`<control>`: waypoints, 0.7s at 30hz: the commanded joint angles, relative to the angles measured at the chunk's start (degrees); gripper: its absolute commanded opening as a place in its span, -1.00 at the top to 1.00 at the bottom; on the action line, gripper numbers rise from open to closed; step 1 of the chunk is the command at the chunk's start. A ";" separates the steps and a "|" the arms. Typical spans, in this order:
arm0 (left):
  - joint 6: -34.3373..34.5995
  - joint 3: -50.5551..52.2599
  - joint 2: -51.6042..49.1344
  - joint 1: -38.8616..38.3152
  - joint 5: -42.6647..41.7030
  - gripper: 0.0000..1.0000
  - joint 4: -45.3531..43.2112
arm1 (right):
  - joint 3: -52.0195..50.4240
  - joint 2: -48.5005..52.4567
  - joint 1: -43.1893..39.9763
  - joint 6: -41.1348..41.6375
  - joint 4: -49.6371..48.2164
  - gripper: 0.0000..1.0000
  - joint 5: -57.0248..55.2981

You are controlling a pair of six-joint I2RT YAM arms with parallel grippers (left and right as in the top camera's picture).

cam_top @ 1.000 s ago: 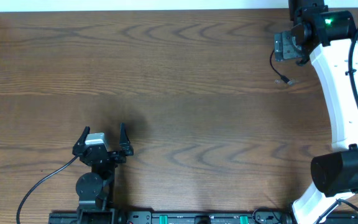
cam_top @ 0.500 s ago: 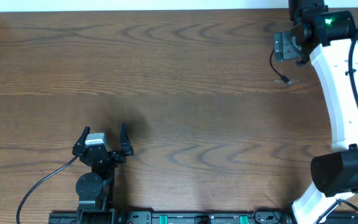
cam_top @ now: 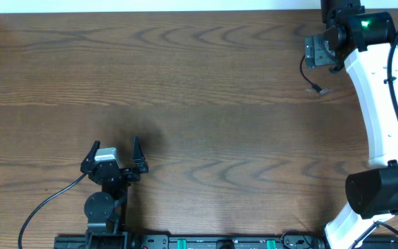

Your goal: Untangle cables

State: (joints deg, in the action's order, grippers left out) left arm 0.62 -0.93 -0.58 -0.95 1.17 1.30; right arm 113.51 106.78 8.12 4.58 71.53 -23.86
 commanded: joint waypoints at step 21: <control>-0.33 0.70 0.31 0.28 0.35 -0.96 2.91 | 0.15 -0.96 -0.04 -12.63 -14.62 -0.99 12.90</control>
State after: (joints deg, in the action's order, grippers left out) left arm 0.62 -0.99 -0.60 -0.95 1.17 1.43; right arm 113.51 106.78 7.94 -2.00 59.53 -22.31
